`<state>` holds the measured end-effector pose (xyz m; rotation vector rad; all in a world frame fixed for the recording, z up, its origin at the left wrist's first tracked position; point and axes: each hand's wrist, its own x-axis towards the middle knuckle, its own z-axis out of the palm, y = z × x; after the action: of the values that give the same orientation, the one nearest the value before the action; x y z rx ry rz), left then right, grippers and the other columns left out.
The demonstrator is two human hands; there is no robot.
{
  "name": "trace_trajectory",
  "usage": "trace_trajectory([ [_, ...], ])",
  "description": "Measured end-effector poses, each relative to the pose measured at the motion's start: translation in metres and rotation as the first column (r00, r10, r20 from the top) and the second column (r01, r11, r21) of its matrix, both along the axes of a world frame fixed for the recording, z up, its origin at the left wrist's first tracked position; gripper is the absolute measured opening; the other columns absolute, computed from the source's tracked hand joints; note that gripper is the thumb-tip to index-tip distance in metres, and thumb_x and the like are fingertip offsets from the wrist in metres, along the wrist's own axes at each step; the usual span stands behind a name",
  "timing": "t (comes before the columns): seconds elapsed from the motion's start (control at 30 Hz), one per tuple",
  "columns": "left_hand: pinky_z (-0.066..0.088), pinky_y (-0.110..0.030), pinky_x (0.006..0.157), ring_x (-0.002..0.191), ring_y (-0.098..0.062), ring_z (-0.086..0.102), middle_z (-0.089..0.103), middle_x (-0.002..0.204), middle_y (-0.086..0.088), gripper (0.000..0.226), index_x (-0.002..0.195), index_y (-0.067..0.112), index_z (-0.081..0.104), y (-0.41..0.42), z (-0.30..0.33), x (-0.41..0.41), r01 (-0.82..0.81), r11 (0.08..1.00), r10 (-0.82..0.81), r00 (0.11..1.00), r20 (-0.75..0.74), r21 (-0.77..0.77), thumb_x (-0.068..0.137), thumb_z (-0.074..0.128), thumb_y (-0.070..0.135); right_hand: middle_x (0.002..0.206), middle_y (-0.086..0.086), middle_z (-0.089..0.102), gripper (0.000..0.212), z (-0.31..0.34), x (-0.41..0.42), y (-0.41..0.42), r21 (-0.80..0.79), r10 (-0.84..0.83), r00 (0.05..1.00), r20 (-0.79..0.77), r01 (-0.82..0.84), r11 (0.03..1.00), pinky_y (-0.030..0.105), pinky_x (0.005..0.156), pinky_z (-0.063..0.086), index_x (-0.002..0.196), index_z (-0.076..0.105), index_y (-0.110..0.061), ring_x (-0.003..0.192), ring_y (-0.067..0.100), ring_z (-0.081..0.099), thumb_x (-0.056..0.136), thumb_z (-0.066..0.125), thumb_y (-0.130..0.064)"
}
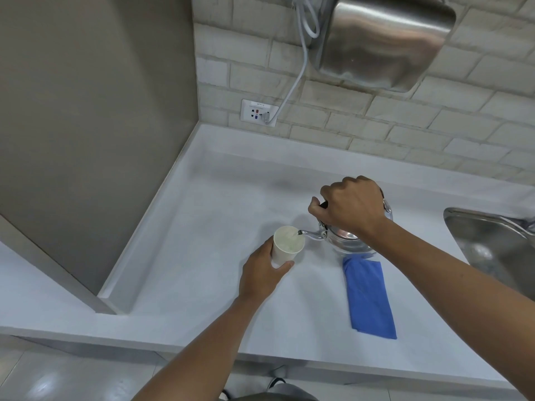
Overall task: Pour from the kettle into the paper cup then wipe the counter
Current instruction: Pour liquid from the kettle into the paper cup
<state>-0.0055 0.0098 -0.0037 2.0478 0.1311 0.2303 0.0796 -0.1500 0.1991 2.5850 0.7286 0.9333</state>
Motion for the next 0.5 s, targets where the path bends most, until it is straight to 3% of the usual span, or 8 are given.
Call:
trace_trajectory([
  [0.5,0.047,-0.021,0.079,0.099,-0.002,0.06,0.067,0.115,0.022,0.068,0.13,0.045,0.049,-0.0001,-0.0015,0.0008,-0.002,1.0,0.002,1.0,-0.002,0.006,0.07,0.076,0.063,0.039,-0.003,0.021,0.043,0.0006,0.001,-0.0027,-0.014,0.0,1.0,0.014,0.0,1.0,0.022,0.053,0.014,0.044,0.033,-0.014,0.039,0.02,0.015,0.077,0.048,-0.038],
])
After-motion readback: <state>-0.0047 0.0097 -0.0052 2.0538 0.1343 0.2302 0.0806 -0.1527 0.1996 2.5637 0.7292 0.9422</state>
